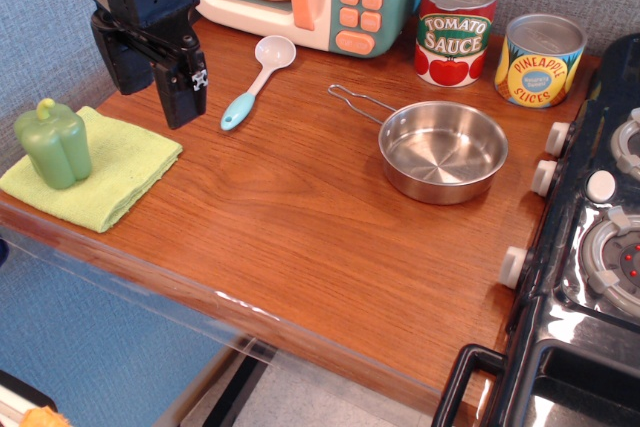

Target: Move the pot next to the cloth and green pepper

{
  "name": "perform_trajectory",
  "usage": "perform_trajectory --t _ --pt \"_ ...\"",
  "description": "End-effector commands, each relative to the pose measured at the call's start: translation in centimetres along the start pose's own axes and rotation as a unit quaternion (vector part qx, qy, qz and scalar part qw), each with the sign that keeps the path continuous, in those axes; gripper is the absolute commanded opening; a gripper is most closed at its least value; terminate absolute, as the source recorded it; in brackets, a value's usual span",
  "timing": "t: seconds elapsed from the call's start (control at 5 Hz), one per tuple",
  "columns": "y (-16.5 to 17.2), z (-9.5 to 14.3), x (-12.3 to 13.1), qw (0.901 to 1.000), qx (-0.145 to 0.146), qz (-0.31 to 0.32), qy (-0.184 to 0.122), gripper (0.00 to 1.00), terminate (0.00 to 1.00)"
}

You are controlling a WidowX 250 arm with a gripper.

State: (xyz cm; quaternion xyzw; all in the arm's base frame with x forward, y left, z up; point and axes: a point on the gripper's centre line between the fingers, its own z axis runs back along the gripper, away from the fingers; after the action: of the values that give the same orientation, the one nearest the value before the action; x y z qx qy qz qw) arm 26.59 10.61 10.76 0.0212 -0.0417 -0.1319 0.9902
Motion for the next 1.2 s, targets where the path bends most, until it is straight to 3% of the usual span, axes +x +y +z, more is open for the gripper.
perform_trajectory --t 0.0,0.2,0.4,0.8,1.0 --pt "0.0 0.0 0.0 1.0000 0.000 0.000 0.000 1.00 0.00" --pt "-1.0 0.5 0.6 0.9996 0.010 0.027 0.000 1.00 0.00" --pt "-4.6 0.0 3.1 0.9982 0.033 0.049 -0.008 1.00 0.00" --pt "-13.2 -0.7 10.1 0.9953 0.079 0.014 -0.054 1.00 0.00" --pt "-15.5 -1.2 12.7 0.9958 0.061 0.020 -0.066 1.00 0.00"
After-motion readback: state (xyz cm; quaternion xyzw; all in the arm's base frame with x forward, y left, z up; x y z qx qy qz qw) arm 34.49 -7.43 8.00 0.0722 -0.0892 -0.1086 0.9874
